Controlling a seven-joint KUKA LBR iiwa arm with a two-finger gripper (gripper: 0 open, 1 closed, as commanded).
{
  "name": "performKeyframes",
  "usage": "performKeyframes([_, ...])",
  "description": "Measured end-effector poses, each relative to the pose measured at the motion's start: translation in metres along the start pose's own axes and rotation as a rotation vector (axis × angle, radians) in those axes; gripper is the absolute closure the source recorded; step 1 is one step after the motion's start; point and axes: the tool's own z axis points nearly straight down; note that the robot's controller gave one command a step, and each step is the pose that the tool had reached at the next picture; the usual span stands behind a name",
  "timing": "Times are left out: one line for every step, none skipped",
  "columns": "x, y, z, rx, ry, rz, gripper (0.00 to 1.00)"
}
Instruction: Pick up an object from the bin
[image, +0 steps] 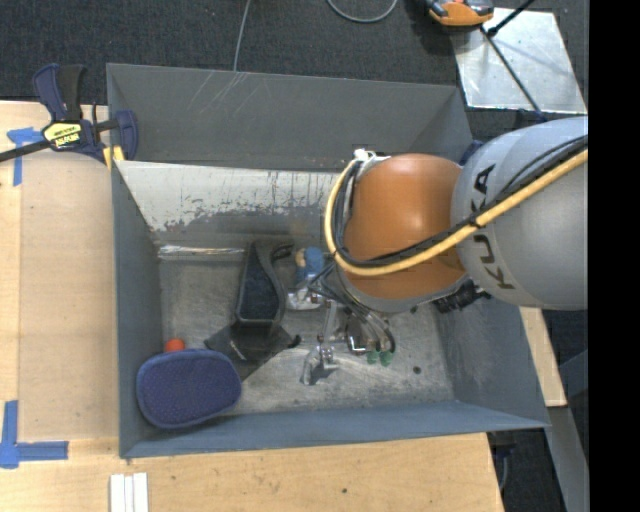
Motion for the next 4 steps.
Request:
performKeyframes([-0.008,-0.034,0.115,-0.003,-0.017,-0.17,0.0])
performKeyframes([-0.011,-0.004,0.113,0.011,-0.022,-0.646,0.0])
performKeyframes([-0.01,0.035,0.114,0.014,-0.015,-1.175,0.0])
performKeyframes([-0.013,0.034,0.112,0.007,-0.012,-1.169,0.0])
